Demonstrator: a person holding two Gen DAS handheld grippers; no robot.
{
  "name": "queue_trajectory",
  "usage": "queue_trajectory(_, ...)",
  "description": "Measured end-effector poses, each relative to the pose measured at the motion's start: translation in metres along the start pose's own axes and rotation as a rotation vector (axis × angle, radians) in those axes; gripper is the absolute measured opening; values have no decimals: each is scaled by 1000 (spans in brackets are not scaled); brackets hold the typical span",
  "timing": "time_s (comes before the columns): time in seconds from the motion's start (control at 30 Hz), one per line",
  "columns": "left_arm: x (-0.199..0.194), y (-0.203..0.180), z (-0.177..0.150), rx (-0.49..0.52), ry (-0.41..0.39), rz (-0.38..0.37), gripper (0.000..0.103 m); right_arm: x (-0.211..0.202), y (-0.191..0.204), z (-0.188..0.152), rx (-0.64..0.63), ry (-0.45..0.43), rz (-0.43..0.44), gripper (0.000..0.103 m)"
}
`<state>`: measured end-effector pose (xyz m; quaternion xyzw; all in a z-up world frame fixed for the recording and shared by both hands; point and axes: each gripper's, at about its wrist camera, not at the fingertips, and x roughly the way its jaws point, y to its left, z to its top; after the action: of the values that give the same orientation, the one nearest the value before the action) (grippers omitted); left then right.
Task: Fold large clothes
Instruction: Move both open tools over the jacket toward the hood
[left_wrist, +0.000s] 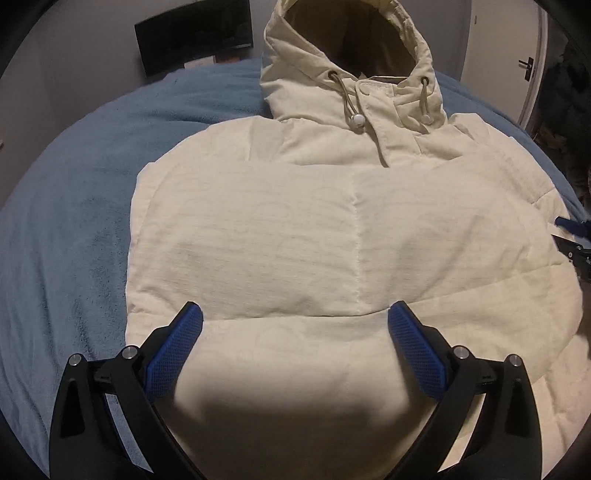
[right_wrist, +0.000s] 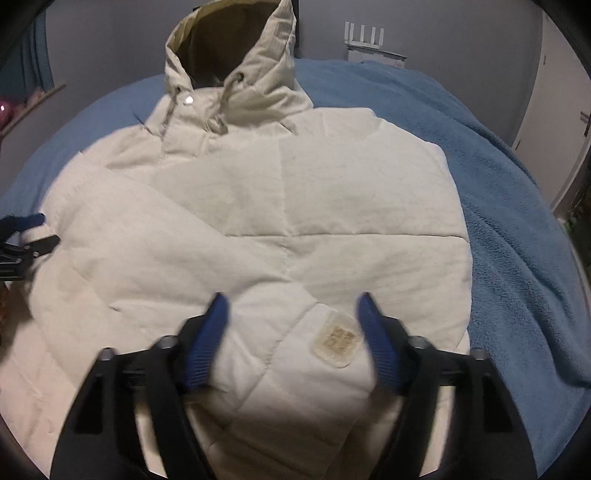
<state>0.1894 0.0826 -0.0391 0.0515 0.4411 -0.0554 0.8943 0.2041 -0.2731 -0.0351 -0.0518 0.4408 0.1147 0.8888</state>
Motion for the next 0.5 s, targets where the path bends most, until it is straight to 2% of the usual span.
queue_trajectory(0.03, 1, 1, -1, 4, -5, -5, 98, 1, -3, -1, 29, 4, 4, 96)
queue_trajectory(0.13, 0, 4, -2, -16, -7, -18, 98, 3, -13, -5, 124, 3, 36, 96)
queue_trajectory(0.23, -6, 4, -9, -23, -37, -22, 98, 2, -9, -3, 132, 21, 13, 96)
queue_trajectory(0.3, -8, 4, -1, -4, -13, -24, 97, -4, -7, 6, 112, 36, 24, 96)
queue_trajectory(0.37, -13, 5, 10, -6, -27, -14, 97, -20, -7, 23, 111, -50, 7, 96)
queue_trajectory(0.4, -20, 6, 22, -16, -65, 17, 97, -26, -8, 30, 117, -80, 5, 96)
queue_trajectory(0.5, -27, 8, 59, 6, -120, 41, 97, -29, -9, 67, 131, -123, 36, 96)
